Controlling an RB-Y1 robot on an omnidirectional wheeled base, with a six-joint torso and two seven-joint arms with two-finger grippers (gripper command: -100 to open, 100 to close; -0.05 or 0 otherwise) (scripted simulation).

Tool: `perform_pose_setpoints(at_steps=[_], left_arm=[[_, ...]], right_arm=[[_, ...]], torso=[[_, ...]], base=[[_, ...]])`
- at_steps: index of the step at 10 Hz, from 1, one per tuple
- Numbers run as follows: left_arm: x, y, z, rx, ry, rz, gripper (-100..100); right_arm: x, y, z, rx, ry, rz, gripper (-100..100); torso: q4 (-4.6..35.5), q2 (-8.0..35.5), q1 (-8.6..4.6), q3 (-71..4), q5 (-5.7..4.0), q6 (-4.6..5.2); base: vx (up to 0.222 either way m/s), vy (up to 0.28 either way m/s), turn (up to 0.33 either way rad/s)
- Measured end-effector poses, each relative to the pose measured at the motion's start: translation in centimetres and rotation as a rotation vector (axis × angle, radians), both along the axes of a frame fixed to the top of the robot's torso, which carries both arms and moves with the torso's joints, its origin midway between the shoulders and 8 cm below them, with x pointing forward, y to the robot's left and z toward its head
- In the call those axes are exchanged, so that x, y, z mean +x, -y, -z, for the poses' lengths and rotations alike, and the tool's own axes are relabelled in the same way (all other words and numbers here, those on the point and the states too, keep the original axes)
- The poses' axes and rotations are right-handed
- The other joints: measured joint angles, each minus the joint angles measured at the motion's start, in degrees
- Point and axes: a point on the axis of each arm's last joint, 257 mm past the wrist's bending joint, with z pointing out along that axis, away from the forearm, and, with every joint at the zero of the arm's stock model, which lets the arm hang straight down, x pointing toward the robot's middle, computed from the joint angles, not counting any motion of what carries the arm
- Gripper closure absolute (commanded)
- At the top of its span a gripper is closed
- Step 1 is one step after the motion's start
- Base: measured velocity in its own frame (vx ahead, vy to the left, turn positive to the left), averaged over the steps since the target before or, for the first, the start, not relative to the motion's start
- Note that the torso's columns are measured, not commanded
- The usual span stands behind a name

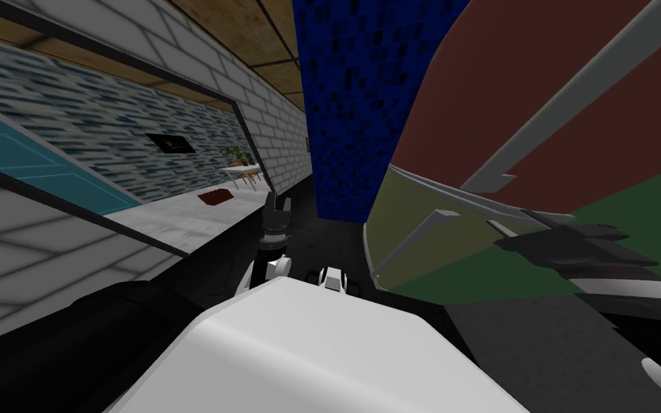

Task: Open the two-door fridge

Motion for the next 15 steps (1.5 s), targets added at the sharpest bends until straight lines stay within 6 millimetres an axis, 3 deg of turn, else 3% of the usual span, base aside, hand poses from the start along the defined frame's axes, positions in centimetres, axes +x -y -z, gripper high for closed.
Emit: perform_pose_setpoints(at_steps=[8, 12, 15], left_arm=[[0.0, 0.0, 0.0, 0.0, 0.0, 0.0, 0], [0.0, 0.0, 0.0, 0.0, 0.0, 0.0, 0], [0.0, 0.0, 0.0, 0.0, 0.0, 0.0, 0]], right_arm=[[-0.9, 5.1, 0.5, 0.005, -0.003, 0.147, 100], [-1.2, 7.3, 0.3, 0.004, 0.002, 0.211, 100], [-1.8, 9.2, 0.0, 0.002, 0.006, 0.265, 100]], torso=[[-0.07, -0.42, -0.18, -0.39, 0.16, -0.36], [0.01, -0.2, -0.51, -0.2, 0.03, -0.15], [0.13, 0.11, -0.04, 0.05, 0.17, 0.08]], base=[[0.09, 0.289, -0.04], [0.079, 0.247, -0.029], [0.066, 0.262, -0.025]])
